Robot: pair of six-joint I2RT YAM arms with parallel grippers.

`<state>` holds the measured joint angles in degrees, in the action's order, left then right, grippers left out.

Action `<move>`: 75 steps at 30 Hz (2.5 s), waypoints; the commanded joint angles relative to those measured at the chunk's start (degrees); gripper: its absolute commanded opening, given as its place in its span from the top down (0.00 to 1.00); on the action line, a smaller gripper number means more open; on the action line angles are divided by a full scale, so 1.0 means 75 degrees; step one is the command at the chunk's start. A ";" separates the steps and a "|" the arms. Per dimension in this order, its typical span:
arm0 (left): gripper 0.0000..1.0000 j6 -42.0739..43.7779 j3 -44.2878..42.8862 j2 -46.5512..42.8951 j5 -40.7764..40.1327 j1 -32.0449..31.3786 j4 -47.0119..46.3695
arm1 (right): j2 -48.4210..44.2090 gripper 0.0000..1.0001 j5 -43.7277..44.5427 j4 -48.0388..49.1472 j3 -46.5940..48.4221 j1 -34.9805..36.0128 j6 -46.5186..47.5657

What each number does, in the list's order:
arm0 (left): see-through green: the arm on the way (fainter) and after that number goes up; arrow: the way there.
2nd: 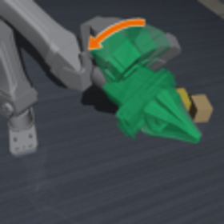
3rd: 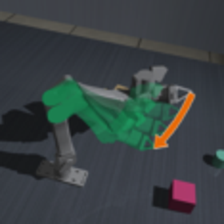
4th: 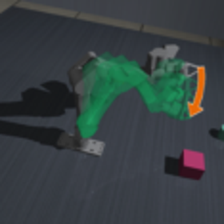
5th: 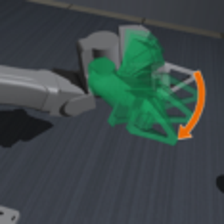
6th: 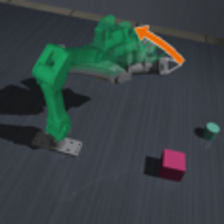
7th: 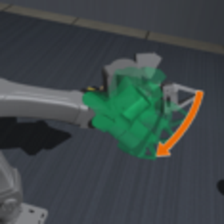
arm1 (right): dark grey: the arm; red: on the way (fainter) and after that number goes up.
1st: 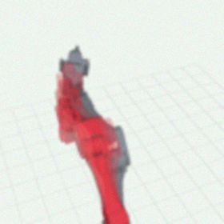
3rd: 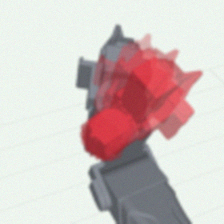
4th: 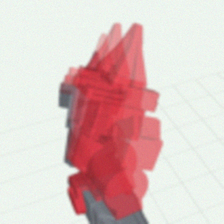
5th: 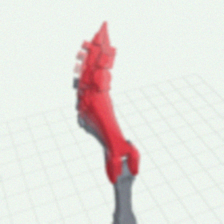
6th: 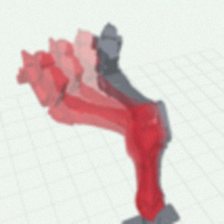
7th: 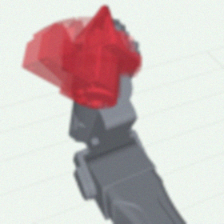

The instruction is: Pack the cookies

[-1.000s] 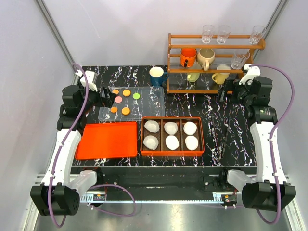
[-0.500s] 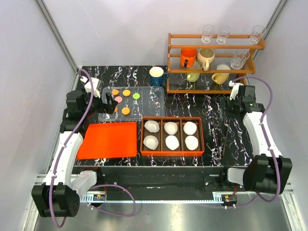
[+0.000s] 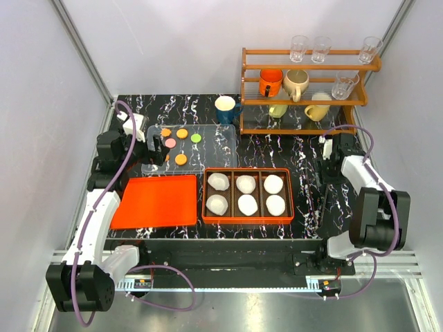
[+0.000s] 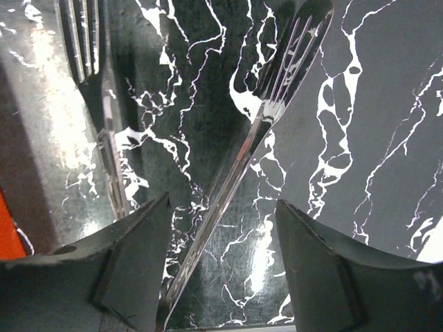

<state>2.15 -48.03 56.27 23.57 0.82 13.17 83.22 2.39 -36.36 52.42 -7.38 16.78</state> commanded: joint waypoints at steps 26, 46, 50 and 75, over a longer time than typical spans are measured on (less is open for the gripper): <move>0.01 -0.0076 0.0486 0.0067 0.0255 0.0020 -0.0865 | 0.1842 0.99 -0.0296 0.0243 0.1504 -0.0235 -0.0209; 0.01 -0.0111 -0.0146 0.0383 0.1685 -0.2181 -0.1978 | 0.0611 1.00 -0.3923 -0.2205 0.5770 0.0091 -0.1463; 0.01 -0.0310 -0.0579 0.0886 0.1603 -0.3258 -0.2306 | 0.0634 1.00 -0.5004 -0.2102 0.6544 0.0631 -0.1685; 0.01 -0.2478 -0.2315 0.2985 0.3033 -0.4879 -0.4369 | 0.0517 1.00 -0.8417 0.3863 0.4905 0.2319 -0.5354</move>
<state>-15.09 -62.08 78.04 44.73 -34.72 -15.09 89.08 -59.24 -16.45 88.62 6.90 -19.46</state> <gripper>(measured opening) 0.987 0.020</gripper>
